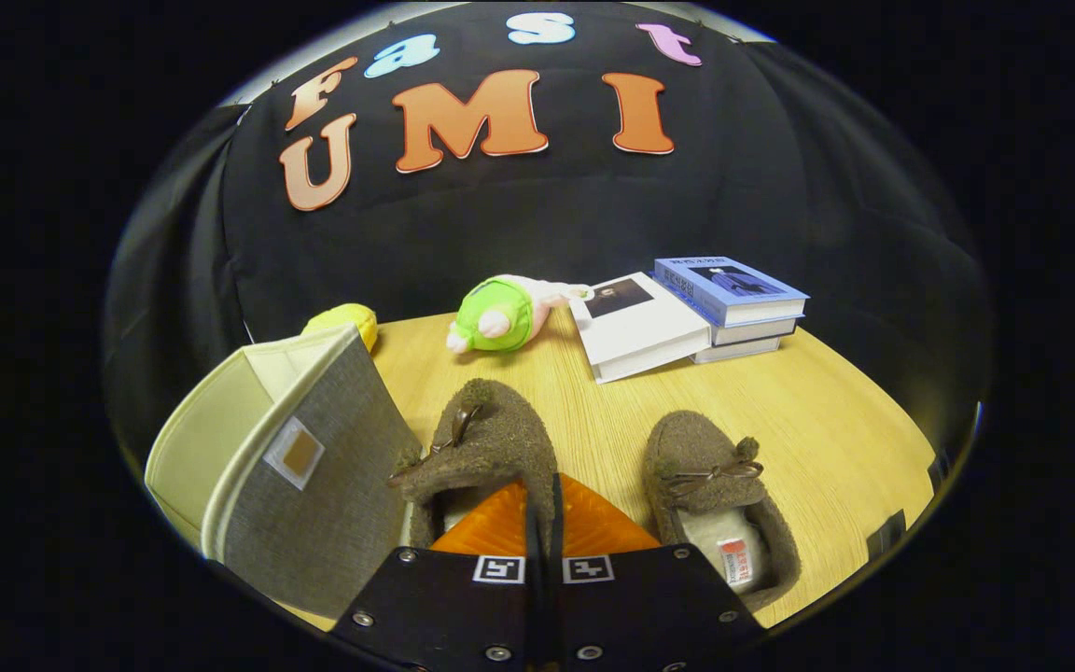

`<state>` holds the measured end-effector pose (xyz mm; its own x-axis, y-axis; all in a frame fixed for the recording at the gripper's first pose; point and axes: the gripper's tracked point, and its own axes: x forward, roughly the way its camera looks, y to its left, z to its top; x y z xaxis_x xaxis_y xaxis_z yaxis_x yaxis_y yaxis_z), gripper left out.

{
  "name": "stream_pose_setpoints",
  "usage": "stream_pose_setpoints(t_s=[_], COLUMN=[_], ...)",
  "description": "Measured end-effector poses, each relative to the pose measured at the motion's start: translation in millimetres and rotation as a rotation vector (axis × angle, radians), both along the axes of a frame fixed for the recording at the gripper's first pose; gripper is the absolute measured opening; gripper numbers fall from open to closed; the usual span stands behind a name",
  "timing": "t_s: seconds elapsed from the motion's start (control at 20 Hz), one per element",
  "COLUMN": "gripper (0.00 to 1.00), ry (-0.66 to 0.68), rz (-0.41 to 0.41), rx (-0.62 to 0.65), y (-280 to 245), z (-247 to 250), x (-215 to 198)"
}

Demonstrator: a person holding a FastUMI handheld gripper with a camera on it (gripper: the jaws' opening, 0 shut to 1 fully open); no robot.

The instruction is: Open the storage box then place both shoes into the box .Put the left shoe in first, then the right shoe, with the right side of both shoes facing outward in a uniform manner.

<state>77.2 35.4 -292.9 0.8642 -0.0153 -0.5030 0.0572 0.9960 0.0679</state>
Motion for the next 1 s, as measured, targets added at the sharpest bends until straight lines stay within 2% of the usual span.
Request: stream_pose_setpoints(t_s=[0.35,0.55,0.75,1.0], gripper=[0.01,0.0,0.0,0.01], ry=[-0.11,-0.147,-0.148,-0.058], rz=[-0.003,0.02,0.068,0.097], rx=[0.021,0.069,0.13,0.181], y=[33,76,132,196], z=[87,123,129,95], x=[5,5,8,1])
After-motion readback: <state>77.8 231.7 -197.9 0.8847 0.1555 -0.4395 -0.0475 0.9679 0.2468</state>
